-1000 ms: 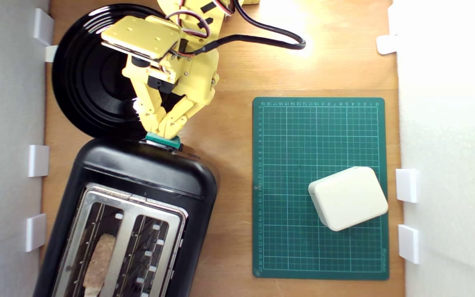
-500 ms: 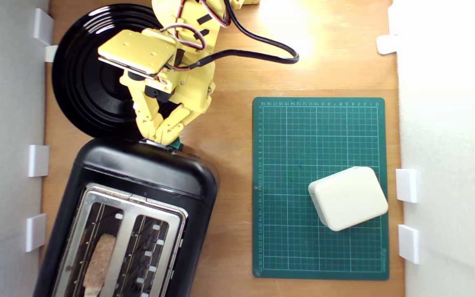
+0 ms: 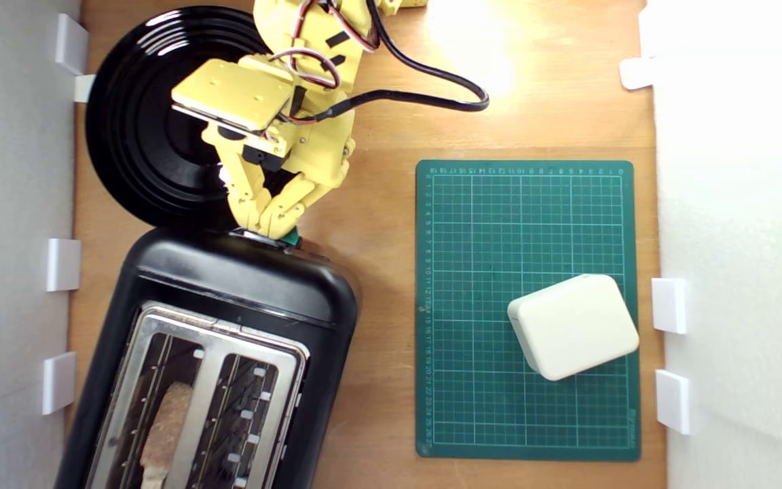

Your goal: Start toaster

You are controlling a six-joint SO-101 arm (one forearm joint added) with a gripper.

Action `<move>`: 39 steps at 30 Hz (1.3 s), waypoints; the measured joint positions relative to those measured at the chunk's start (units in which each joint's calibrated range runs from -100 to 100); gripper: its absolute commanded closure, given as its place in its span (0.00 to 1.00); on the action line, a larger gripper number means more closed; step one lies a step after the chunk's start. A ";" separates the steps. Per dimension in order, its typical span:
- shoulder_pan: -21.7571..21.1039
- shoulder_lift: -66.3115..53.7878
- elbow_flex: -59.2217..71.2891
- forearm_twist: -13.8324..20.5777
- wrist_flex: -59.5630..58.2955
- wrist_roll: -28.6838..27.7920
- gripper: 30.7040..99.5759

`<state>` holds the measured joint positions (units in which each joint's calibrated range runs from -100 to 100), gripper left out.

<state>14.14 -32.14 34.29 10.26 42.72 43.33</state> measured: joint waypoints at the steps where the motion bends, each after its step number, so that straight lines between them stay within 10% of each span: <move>1: 0.09 0.00 0.28 0.00 -0.09 0.00 0.99; 39: 0.90 14.92 4.91 -0.19 -1.02 0.00 0.99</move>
<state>15.05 -17.22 39.20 10.06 41.70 43.33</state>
